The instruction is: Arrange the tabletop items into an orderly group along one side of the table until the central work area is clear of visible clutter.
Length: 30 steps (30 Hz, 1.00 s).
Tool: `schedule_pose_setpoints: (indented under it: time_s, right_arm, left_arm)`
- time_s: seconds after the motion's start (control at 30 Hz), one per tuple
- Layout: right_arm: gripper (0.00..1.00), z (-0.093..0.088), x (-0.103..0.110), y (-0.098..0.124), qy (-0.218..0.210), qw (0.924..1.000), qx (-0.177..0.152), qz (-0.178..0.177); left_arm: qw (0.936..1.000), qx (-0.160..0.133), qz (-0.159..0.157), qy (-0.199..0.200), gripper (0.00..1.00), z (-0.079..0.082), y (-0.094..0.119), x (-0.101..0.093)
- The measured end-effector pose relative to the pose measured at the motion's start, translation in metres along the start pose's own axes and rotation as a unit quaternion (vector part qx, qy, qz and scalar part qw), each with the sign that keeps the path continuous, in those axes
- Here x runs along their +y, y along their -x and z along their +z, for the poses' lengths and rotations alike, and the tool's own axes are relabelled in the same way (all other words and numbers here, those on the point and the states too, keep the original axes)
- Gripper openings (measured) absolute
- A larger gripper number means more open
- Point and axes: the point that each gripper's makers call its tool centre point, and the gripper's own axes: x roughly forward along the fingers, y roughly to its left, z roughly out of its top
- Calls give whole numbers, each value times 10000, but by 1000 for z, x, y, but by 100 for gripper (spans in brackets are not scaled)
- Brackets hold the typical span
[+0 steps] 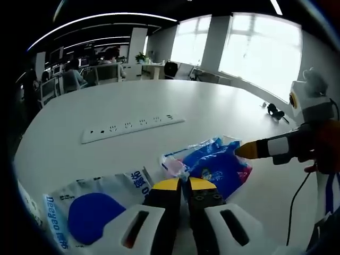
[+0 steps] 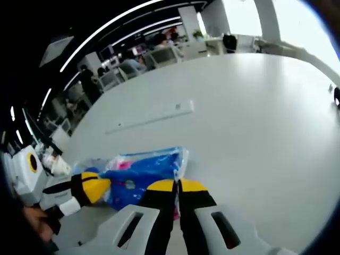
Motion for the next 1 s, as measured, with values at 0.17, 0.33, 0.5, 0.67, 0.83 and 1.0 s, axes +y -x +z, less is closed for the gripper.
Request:
schedule_pose_setpoints:
  time_s: [0.17, 0.33, 0.5, 0.67, 0.83, 1.0]
  right_arm:
    - [0, -1, -1, -5, -103, 9999, -17, -4]
    - [0, -1, -1, -8, -81, 10000, 7, 14]
    - [0, -3, -2, -12, -69, 10000, 53, 20]
    - [0, -3, -4, -13, -102, 9999, 54, 17]
    - [0, -5, -4, -14, -107, 9999, 76, 30]
    - [0, -8, -7, -17, -113, 9999, 99, 15]
  left_arm:
    - [9999, 70, 48, 64, 3, -5, -5, 2]
    - [9998, 96, 126, 141, 3, -5, -7, 7]
    - [9996, 116, 148, 222, 4, -5, -8, 9]
    - [9996, 154, 124, 198, 4, -7, -8, 8]
    - [9994, 219, 145, 235, 5, -11, -8, 8]
    - [9994, 225, 134, 221, 6, -11, -8, 8]
